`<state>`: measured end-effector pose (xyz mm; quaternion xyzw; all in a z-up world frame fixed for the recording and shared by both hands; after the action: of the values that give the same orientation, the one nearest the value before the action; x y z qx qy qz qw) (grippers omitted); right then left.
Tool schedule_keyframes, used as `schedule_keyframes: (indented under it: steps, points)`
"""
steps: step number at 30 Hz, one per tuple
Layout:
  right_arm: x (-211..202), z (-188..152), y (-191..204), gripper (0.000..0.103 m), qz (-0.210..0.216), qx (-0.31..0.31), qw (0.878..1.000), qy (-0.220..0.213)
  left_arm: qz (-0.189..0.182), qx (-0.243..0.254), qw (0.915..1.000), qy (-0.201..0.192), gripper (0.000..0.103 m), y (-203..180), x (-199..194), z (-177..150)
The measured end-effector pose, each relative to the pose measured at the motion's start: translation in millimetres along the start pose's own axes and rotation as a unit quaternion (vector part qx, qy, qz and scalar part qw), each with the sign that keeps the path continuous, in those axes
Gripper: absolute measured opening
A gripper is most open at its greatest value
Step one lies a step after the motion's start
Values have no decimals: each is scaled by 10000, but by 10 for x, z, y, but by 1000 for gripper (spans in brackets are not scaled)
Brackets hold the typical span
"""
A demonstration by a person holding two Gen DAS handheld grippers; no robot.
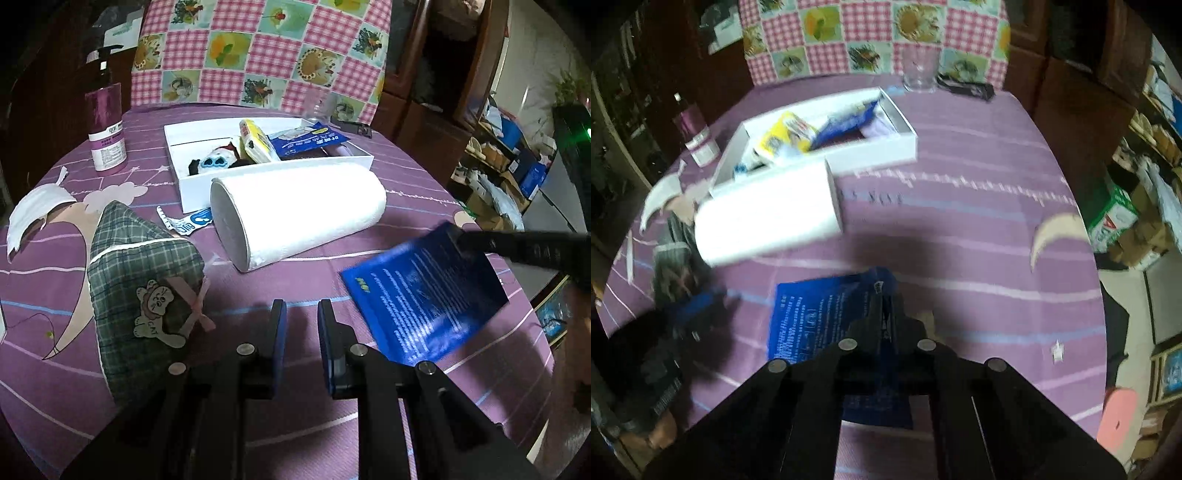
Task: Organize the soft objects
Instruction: 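Grasp the blue printed cold pack on the table with the right gripper, then lift the blue cold pack with the right while the left moves to the plaid pouch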
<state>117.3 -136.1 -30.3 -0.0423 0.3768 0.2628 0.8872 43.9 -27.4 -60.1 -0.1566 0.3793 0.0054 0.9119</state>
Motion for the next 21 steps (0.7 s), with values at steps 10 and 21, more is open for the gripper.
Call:
schedule_keyframes:
  steps: [10, 21]
  points:
    - [279, 93, 154, 5, 1112, -104, 9937, -80, -483, 322, 9981, 192, 16, -298, 72, 66]
    - [459, -112, 100, 8, 2165, 412, 9751, 268, -18, 491, 9976, 495, 18, -256, 320, -51]
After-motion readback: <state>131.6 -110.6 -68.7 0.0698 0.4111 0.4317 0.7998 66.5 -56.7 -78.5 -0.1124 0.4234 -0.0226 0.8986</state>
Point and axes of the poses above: each gripper's, at about its wrist camera, not at the fingertips, and x roughly the way its jaws point, y to its left, z to its top, the point moved 8 cm from there along x, roughly the way its jaws point, and after that the axes turned 7 degrees about -x, right-handed, at the moved point
